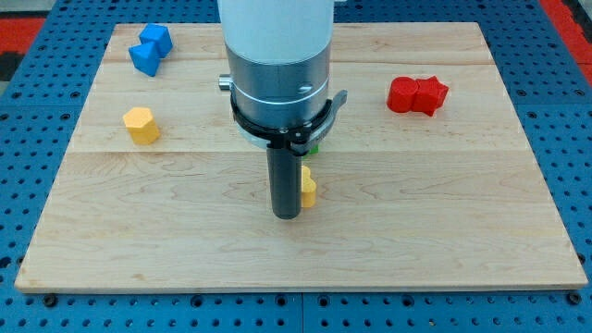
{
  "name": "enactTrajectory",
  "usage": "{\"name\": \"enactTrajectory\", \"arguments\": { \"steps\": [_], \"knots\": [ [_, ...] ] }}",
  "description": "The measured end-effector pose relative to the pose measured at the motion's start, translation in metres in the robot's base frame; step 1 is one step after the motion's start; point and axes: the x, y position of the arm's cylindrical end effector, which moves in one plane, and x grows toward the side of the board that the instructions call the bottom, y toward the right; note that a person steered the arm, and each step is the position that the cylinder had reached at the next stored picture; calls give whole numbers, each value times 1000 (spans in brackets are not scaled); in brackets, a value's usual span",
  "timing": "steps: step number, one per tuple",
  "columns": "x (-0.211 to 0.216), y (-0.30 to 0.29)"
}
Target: Push the yellow hexagon to the bottom center of the board
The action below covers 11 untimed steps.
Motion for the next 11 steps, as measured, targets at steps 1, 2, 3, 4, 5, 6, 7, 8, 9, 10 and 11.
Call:
{"name": "enactTrajectory", "arguments": {
  "steps": [1,2,3,4,5,6,7,8,9,10,11],
  "knots": [
    [0,-1],
    [3,-91],
    [1,-206],
    [-87,-266],
    [-159,-257],
    [-158,-181],
    [-128,-209],
    [-135,-224],
    [-112,-181],
    [-90,-205],
    [-77,-177]
  ]
}}
